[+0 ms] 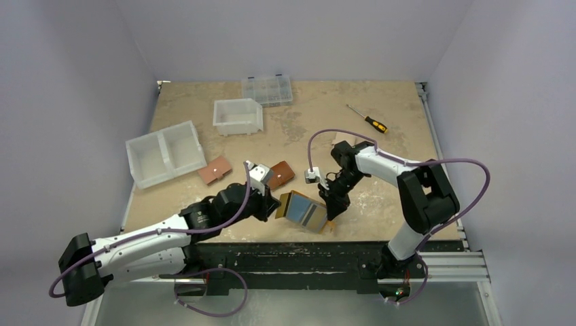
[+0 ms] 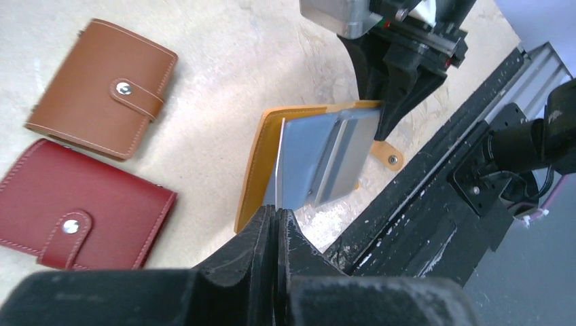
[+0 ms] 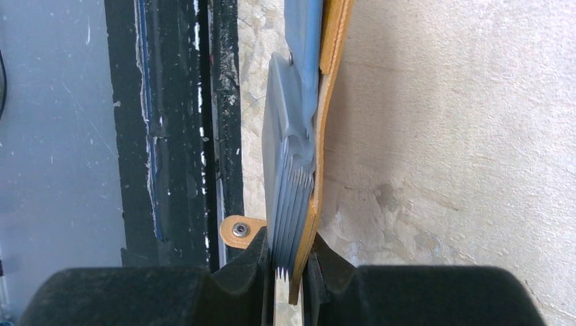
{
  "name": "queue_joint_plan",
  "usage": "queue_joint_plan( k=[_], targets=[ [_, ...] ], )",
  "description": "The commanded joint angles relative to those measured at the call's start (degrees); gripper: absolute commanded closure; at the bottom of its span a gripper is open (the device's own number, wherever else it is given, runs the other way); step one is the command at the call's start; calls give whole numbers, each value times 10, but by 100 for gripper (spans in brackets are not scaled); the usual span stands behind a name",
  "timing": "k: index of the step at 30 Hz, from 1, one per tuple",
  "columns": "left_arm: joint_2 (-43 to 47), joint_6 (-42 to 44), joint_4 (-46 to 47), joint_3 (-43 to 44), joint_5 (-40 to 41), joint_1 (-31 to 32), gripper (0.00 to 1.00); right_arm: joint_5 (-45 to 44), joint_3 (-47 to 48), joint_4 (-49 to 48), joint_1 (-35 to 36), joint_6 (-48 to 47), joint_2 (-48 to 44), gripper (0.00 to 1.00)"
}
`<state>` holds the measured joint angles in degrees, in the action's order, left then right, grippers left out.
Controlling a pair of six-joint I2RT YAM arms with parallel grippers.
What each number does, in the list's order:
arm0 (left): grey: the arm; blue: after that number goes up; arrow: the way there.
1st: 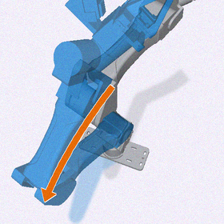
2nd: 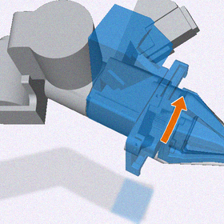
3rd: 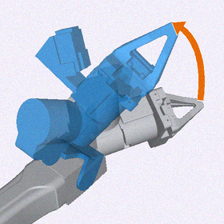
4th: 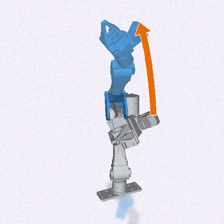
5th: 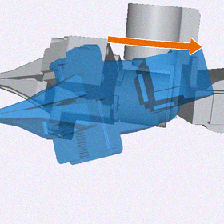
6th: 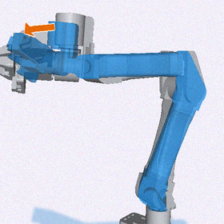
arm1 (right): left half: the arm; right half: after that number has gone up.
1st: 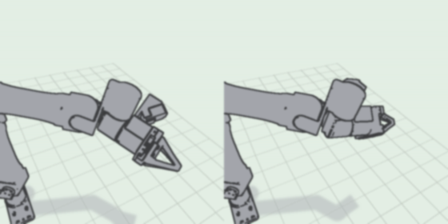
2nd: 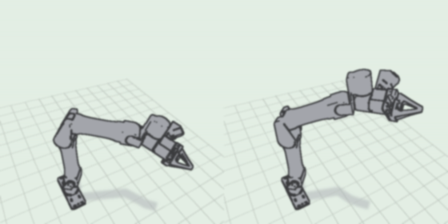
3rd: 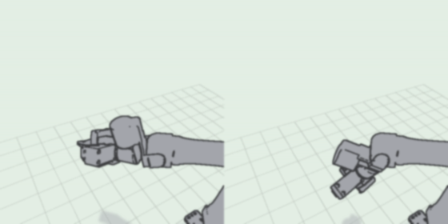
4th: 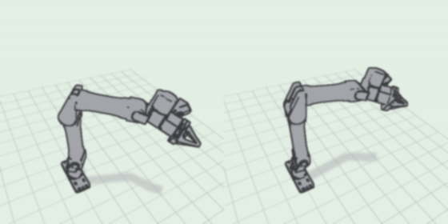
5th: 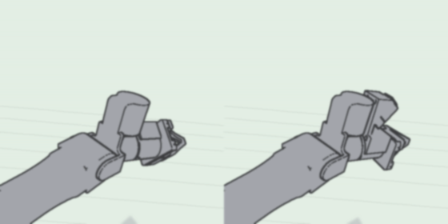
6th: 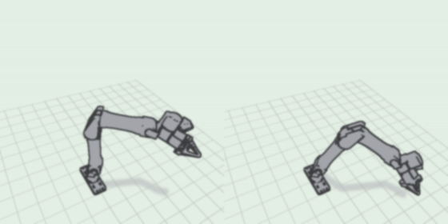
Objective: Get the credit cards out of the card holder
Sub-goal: Remove the credit card from the card holder, then place the credit card in the storage box.
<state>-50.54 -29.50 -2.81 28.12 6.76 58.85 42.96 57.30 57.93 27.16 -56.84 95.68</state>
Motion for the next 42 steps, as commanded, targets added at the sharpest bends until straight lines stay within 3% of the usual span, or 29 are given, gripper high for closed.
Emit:
queue_joint_plan(
  k=[1, 12, 21, 32, 42],
  targets=[
    [16, -2, -65, 51, 58, -7, 100, -33, 13, -28, -8, 18, 12, 100],
    [-9, 20, -165, 148, 168, -29, 100, -51, 13, -46, -20, 49, 29, 96],
    [-67, 76, -168, 205, 159, -131, 100, -58, 13, -51, -21, 58, 37, 95],
    [-220, 133, -151, 338, 118, -275, 100, -61, 12, -52, -21, 60, 36, 94],
    [-379, 206, -120, 470, 196, -332, 100, -67, 12, -51, -21, 58, 40, 94]
  ],
)
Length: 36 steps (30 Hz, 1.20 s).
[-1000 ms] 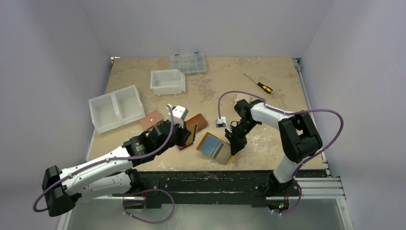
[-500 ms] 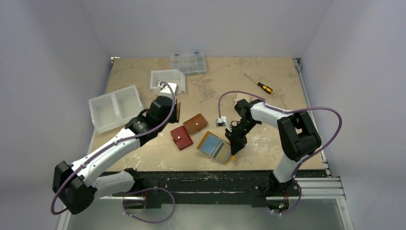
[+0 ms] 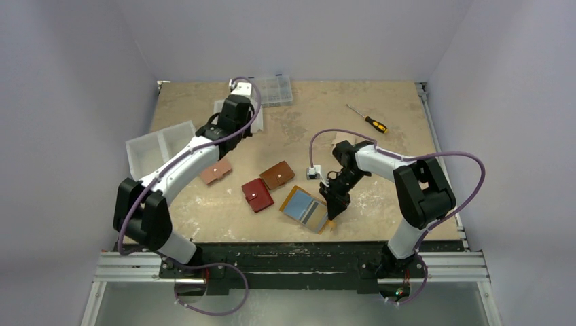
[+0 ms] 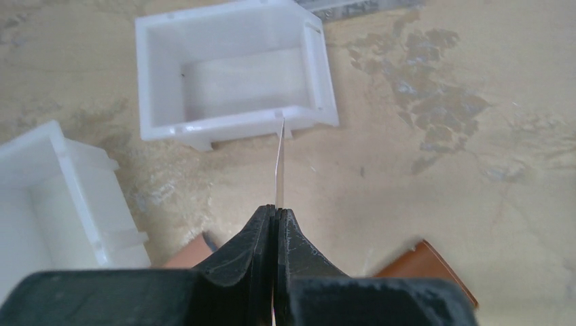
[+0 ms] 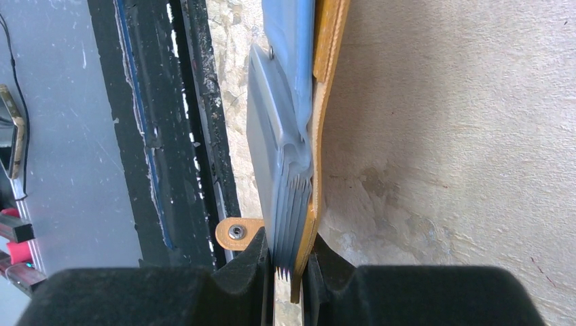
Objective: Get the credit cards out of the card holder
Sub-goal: Place the credit card in the storage box.
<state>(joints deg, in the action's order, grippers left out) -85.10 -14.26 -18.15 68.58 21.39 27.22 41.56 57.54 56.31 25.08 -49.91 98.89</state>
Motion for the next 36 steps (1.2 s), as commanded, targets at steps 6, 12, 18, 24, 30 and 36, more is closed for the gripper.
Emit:
queue_joint_plan(
  k=[6, 12, 18, 24, 30, 36],
  targets=[
    [-101, 177, 80, 129, 80, -31, 100, -55, 10, -35, 0, -12, 11, 94],
    [-149, 390, 207, 114, 90, -31, 100, -57, 11, -33, 0, -14, 12, 94],
    [-214, 505, 215, 131, 92, -31, 100, -58, 10, -34, -1, -13, 12, 94],
    [-214, 526, 225, 115, 88, -31, 100, -60, 10, -34, 0, -13, 16, 94],
    [-148, 598, 254, 51, 52, -32, 100, -60, 11, -32, 0, -13, 21, 94],
    [-123, 646, 262, 9, 59, -44, 100, -61, 7, -34, 0, -13, 18, 94]
  ],
)
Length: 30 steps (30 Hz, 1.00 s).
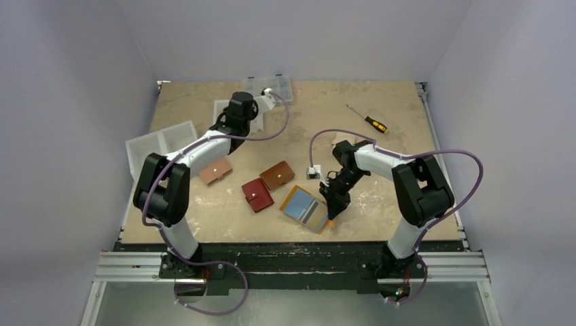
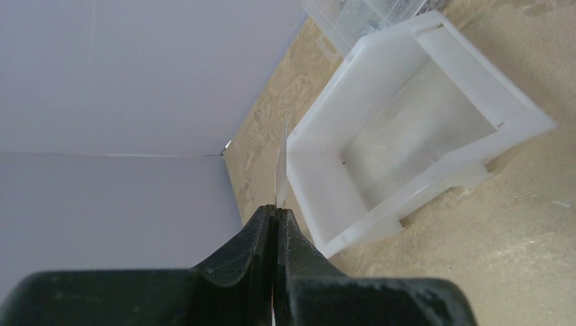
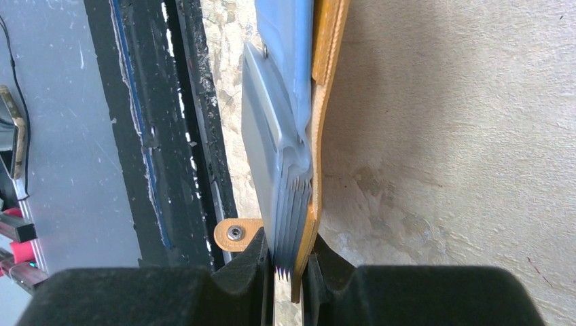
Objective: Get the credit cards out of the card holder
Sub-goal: Place the credit card in the storage box.
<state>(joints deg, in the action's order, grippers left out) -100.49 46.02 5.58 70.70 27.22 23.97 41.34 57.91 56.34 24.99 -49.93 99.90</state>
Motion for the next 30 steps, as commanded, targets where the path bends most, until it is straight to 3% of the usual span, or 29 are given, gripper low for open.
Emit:
queue_joint_plan(
  k=[1, 6, 12, 14, 18, 21, 24, 30],
  targets=[
    [41, 33, 20, -17, 5, -11, 100, -58, 3, -34, 1, -13, 6, 94],
    [146, 48, 54, -112, 50, -25, 100, -57, 4, -32, 1, -14, 0, 94],
    [223, -75, 6, -148, 124, -65, 100, -62, 6, -27, 1, -18, 1, 95],
    [223, -124, 0, -151, 178, -72, 100, -60, 5, -28, 1, -18, -5, 95],
    [181, -270, -134, -89, 237, -98, 100, -58, 2, -28, 1, -18, -16, 95],
    [149, -334, -190, -55, 274, -104, 100, -57, 1, -28, 1, -18, -23, 95],
    [127, -402, -207, -46, 382, -104, 100, -55, 0, -26, 1, -20, -27, 95],
    [98, -455, -258, -26, 345, -109, 100, -52, 2, -24, 1, -21, -26, 95]
  ],
)
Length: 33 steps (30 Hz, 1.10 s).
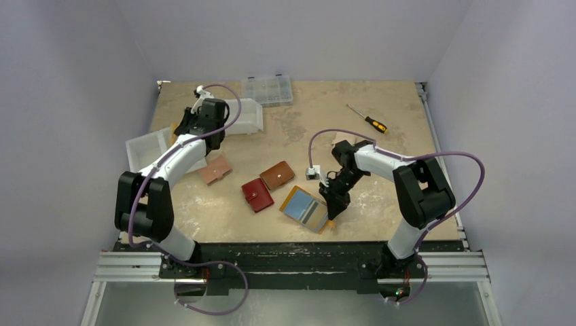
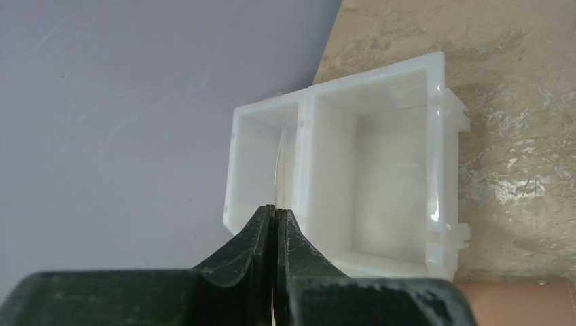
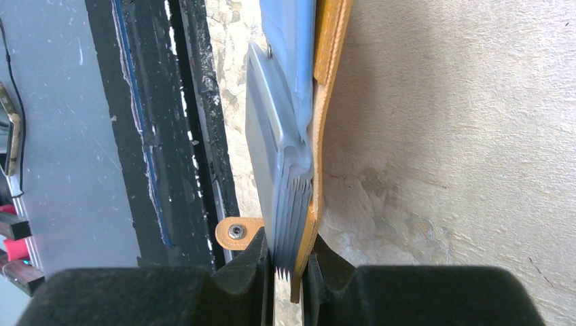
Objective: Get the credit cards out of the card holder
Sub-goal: Place the credit card in the storage box.
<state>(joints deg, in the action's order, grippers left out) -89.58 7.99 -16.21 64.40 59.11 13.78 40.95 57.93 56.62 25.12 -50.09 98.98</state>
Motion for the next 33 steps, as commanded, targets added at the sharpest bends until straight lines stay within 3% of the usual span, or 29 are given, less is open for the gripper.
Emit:
queue_joint_plan(
  k=[1, 23, 24, 26, 31, 33],
  targets=[
    [-19, -75, -44, 40, 26, -7, 100, -48, 2, -27, 0, -20, -16, 95],
    [-193, -252, -140, 148, -9, -45, 100, -53, 2, -27, 0, -21, -7, 95],
    [-194, -256, -138, 147, -12, -47, 97, -53, 2, -27, 0, -21, -8, 95],
    [-203, -268, -144, 151, -13, -51, 68, -53, 2, -27, 1, -21, -8, 95],
    [-209, -292, -176, 178, -29, -54, 42, -50, 1, -26, 1, -23, -10, 95],
    [-190, -297, -179, 188, -45, -54, 36, -50, 1, -25, 1, -23, -11, 95]
  ],
)
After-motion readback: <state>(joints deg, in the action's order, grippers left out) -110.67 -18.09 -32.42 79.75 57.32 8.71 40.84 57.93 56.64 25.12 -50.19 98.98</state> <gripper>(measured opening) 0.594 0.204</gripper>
